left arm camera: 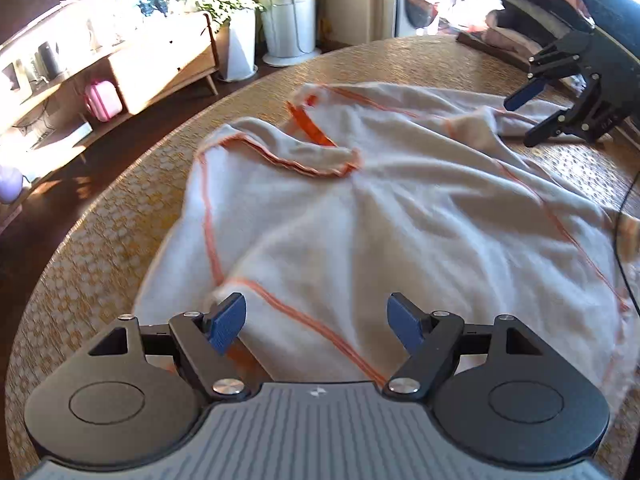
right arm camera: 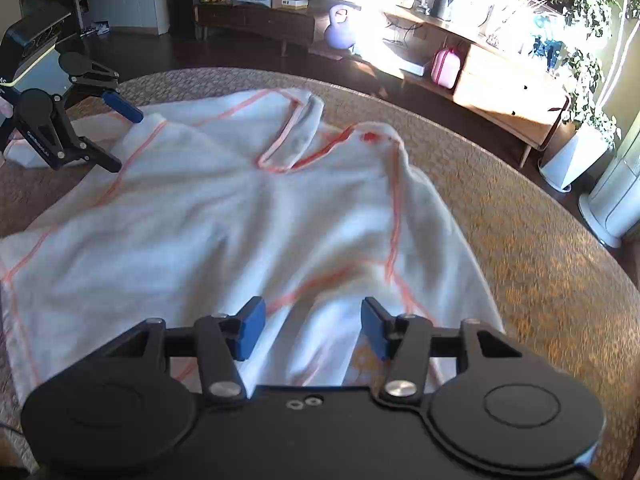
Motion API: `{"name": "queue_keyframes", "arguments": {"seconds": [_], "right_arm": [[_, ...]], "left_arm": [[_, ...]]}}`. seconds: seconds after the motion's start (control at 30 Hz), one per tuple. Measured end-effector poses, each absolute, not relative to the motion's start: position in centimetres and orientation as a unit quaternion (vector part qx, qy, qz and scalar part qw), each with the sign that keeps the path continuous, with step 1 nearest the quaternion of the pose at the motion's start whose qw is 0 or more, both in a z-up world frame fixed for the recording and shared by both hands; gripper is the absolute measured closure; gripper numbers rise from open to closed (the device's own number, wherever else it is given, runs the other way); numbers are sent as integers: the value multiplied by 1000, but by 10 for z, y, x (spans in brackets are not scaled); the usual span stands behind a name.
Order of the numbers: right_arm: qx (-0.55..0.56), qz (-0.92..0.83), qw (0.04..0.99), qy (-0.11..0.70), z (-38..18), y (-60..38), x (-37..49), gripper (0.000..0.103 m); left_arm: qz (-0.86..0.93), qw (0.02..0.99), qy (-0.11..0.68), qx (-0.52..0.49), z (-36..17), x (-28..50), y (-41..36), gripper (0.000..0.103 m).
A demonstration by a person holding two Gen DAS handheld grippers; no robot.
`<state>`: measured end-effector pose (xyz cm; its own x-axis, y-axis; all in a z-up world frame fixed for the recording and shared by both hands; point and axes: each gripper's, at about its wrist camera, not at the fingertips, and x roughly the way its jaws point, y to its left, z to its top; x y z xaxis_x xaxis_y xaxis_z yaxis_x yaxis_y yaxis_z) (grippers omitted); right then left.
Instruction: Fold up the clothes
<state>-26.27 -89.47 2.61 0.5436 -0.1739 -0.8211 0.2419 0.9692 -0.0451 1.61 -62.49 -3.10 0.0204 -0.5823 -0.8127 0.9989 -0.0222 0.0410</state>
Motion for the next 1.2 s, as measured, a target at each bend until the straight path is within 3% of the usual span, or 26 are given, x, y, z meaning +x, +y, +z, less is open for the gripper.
{"name": "queue_keyframes", "arguments": {"seconds": [0.3, 0.5, 0.57, 0.63, 0.67, 1.2], "right_arm": [[39, -105, 865, 490, 18, -798, -345, 0], [13, -116, 863, 491, 7, -758, -378, 0], [8, -122, 863, 490, 4, -750, -388, 0], [10, -123, 863, 489, 3, -746, -393, 0], [7, -123, 863, 490, 2, -743, -395, 0], [-19, -123, 882, 455, 5, -720, -379, 0]], "left_arm": [[-649, 580, 302, 389, -46, -74, -530, 26], [-642, 603, 246, 405, -42, -106, -494, 26], [-635, 608, 238, 414, -43, -109, -491, 33], [-622, 605, 235, 437, -47, -112, -491, 59], [-617, 602, 229, 452, -49, -114, -490, 63], [-595, 540, 80, 590, -71, -152, -485, 63]]}}
